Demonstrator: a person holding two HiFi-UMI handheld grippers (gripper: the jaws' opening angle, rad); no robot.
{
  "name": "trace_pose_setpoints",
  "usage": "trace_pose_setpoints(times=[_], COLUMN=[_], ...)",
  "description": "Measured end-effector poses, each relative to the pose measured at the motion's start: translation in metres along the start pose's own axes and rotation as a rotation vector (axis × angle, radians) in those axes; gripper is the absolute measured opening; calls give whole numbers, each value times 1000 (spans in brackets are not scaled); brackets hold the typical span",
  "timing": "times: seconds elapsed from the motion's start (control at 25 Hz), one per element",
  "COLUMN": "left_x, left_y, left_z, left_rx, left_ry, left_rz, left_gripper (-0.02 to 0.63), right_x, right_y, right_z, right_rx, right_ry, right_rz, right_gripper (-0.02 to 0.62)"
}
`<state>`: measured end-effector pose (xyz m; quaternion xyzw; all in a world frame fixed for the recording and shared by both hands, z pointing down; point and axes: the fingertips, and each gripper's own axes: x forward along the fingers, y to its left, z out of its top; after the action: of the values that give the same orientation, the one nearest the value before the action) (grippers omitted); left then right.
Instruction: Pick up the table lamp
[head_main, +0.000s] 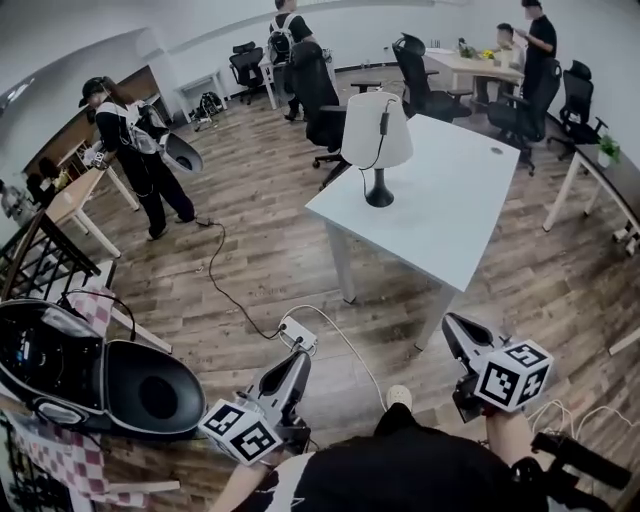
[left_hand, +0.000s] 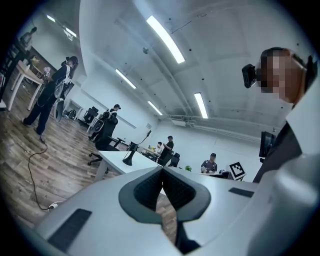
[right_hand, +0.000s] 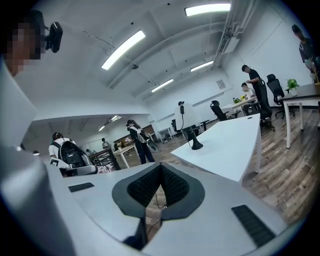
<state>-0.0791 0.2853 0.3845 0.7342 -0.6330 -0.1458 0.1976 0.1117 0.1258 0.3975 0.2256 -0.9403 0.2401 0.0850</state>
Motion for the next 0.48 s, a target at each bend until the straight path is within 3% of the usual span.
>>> trace_pose_setpoints(times=[0.28,0.48], left_x=[96,163], left_y=[24,35], left_z=[33,47], left_rx=[-35,-40], left_ry=[-33,-55], left_rz=[32,30], left_gripper=[12,12], right_x=[40,71], right_y=[-72,-119], right_z=[69,104], right_rx=[-5,6], right_ry=[-21,-25], right_rz=[-34,-10], right_gripper=[11,11])
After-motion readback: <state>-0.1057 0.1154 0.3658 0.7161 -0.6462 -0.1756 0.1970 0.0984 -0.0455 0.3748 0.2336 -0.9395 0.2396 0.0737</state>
